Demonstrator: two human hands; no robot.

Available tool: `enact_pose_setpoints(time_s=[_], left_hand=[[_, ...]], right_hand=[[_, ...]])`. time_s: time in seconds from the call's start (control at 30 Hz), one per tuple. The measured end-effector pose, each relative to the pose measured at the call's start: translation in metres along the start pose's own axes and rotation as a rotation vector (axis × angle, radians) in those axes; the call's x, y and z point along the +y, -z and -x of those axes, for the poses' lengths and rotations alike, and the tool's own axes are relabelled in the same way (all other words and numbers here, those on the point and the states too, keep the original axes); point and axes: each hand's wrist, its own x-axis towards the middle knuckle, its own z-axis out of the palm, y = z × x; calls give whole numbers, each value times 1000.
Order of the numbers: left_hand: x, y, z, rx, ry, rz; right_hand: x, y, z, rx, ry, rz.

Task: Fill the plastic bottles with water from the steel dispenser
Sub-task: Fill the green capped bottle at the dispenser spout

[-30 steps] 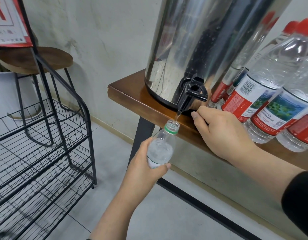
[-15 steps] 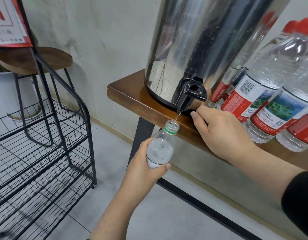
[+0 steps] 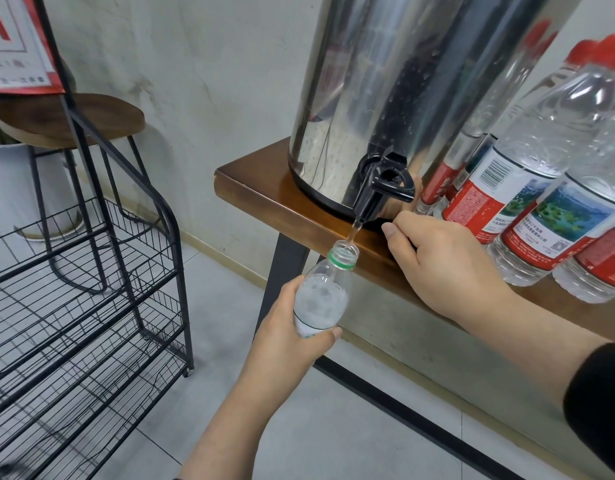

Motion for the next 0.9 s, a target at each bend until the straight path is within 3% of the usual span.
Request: enact_pose_setpoints(time_s=[0.9], left_hand=[[-2,0,0,-5,-13,-6]], right_hand=[[-1,1,0,-8,-5,3]])
